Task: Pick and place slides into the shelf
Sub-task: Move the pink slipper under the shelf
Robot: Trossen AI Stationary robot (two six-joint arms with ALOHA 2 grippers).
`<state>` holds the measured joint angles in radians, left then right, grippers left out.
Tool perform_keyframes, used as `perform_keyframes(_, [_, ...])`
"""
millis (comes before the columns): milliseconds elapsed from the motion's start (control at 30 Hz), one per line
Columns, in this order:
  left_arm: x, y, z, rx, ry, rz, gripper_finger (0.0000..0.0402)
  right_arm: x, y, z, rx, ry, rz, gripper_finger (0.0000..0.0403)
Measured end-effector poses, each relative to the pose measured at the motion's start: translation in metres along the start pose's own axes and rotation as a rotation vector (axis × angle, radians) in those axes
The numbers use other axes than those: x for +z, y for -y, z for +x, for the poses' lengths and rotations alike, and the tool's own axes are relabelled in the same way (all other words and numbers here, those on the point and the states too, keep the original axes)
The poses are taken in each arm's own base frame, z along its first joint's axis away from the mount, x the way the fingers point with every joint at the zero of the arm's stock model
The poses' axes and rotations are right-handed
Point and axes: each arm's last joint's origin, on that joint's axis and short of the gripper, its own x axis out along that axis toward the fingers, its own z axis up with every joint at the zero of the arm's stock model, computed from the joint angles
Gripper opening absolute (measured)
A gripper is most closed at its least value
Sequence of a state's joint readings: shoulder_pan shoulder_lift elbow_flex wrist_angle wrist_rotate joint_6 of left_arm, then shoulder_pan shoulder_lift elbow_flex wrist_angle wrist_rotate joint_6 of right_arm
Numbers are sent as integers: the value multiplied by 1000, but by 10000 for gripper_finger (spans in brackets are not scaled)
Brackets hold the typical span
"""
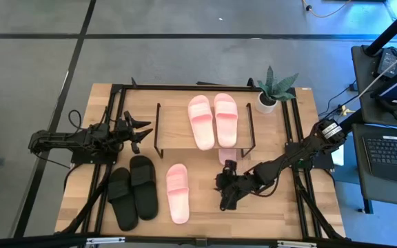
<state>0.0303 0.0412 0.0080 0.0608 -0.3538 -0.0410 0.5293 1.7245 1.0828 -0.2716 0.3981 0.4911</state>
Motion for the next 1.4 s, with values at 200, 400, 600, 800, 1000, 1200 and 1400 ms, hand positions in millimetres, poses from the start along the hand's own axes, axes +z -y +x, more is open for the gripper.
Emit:
perform_keyframes(200, [0, 0, 0, 0, 0, -1, 141, 33, -11, -14, 47, 110, -102, 183])
perform_keyframes(400, [0, 0, 0, 0, 0, -9, 141, 48, -12, 0, 30, 161, -250, 176])
perform_keyframes(600, [0, 0, 0, 0, 0, -9, 141, 57, -23, 32, -4, 118, -395, 157])
perform_keyframes(800, [0, 0, 0, 0, 0, -9, 141, 70, -33, 55, -103, 144, -458, 155])
perform_keyframes(1000, [0, 0, 0, 0, 0, -9, 141, 75, -45, 77, -127, 142, -502, 155])
perform_keyframes(1200, [0, 0, 0, -1, 0, -9, 141, 77, -55, 98, -128, 136, -515, 155])
perform_keyframes(1400, [0, 0, 0, -1, 0, -10, 141, 76, -53, 109, -139, 118, -533, 155])
